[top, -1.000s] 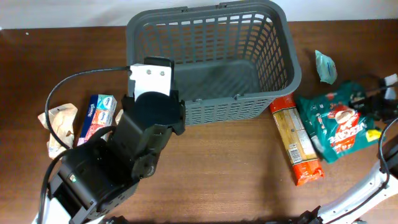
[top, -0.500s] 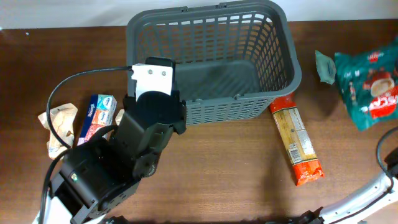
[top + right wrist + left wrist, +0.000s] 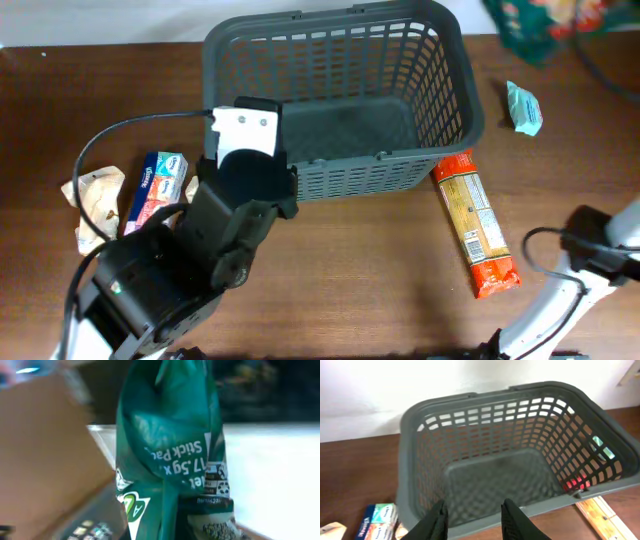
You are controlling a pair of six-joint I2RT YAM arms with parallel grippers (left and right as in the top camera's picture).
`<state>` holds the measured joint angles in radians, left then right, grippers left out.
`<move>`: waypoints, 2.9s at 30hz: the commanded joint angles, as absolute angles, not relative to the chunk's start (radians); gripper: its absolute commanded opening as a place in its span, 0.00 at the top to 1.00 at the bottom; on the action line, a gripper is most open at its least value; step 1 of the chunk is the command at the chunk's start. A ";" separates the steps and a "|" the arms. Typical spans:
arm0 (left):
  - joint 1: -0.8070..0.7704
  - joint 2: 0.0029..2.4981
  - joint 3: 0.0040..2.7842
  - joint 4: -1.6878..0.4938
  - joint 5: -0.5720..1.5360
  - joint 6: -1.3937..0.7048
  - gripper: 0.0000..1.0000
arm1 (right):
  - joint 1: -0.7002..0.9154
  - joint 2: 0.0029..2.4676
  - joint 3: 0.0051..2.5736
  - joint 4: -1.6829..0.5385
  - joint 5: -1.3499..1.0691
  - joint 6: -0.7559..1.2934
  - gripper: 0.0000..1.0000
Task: Pack container
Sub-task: 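Carry the bag over the basket and open the right gripper, then withdraw the right gripper to the right of the basket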
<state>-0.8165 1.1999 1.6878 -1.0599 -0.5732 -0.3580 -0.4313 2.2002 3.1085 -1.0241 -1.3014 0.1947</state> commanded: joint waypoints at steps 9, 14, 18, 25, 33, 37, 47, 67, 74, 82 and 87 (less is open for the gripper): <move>-0.813 0.984 1.715 -1.063 -0.647 -0.281 0.72 | -0.004 2.151 3.037 -0.849 -1.226 0.513 0.96; -0.813 0.966 1.715 -1.063 -0.646 -0.262 0.72 | 0.102 2.151 2.896 -0.855 -1.057 0.506 0.96; -0.813 0.966 1.715 -1.063 -0.647 -0.259 0.72 | 0.181 2.151 2.785 -0.855 -0.897 0.508 0.96; -0.813 0.966 1.715 -1.063 -0.647 -0.259 0.72 | 0.290 2.152 2.660 -0.855 -0.601 0.713 0.96; -0.813 0.966 1.715 -1.063 -0.647 -0.259 0.72 | 0.366 2.152 2.584 -0.861 -0.460 0.931 0.96; -0.813 0.966 1.715 -1.063 -0.647 -0.259 0.72 | 0.387 2.152 2.565 -0.888 -0.425 0.962 0.97; -0.813 0.966 1.715 -1.063 -0.647 -0.259 0.72 | 0.413 2.152 2.559 -0.918 -0.425 1.004 0.96; -0.813 0.966 1.715 -1.064 -0.647 -0.260 0.72 | 0.289 2.022 2.589 -0.949 -0.513 0.868 0.01; -0.813 0.966 1.715 -1.064 -0.648 -0.259 0.72 | 0.155 1.880 2.589 -1.095 -0.464 0.601 0.01; -0.813 0.966 1.715 -1.064 -0.647 -0.244 0.72 | 0.024 1.777 2.589 -1.338 -0.282 0.268 0.01; -0.813 0.966 1.715 -1.064 -0.647 -0.229 0.72 | -0.022 1.768 2.589 -1.415 -0.282 0.067 0.01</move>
<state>-0.8165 0.9665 1.7065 -1.0626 -0.6365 -0.2546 0.0044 1.7714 2.5805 -1.3991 -0.3176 0.2504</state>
